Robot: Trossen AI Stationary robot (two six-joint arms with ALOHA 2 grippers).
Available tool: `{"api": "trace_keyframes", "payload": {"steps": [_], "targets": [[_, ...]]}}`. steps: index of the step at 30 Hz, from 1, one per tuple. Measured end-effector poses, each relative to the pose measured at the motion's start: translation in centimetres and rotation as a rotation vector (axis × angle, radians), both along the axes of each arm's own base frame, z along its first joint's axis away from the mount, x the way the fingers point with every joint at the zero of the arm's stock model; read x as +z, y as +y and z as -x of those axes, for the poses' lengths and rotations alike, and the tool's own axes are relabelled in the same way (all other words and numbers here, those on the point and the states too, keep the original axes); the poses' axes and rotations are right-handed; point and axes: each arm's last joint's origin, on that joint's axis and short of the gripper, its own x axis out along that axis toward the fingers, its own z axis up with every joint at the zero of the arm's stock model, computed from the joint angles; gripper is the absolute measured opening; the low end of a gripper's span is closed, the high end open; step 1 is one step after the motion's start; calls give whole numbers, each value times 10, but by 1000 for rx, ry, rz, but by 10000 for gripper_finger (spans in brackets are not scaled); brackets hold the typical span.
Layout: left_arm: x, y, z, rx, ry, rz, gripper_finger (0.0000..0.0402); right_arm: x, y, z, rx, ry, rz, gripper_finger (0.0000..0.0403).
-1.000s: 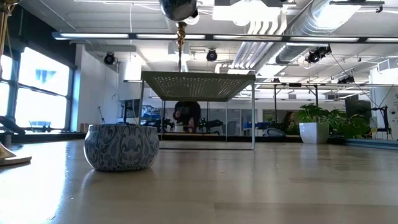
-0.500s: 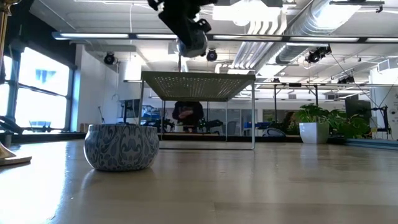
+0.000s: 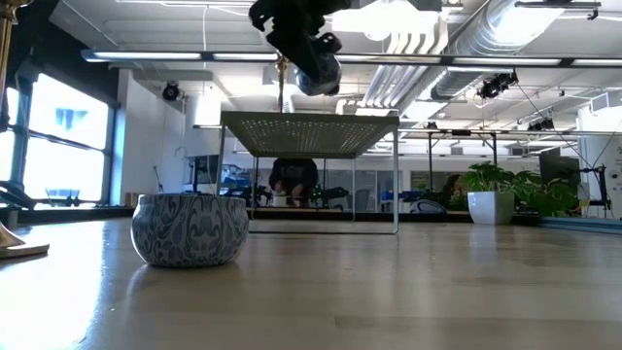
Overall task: Pick & Place candle stick holders
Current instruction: Put the top blue scented candle on the shelf aligned with the other blue scented candle
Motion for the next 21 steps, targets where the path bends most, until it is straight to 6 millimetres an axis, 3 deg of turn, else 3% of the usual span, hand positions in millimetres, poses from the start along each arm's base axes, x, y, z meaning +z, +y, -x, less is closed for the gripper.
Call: {"api": "trace_keyframes", "payload": {"steps": [10, 21], "targets": [[3, 15, -2, 4, -56, -14, 288, 0, 0, 0, 1, -17, -15, 259], [-26, 25, -20, -16, -14, 0, 288, 0, 0, 0, -6, -27, -21, 259]]}}
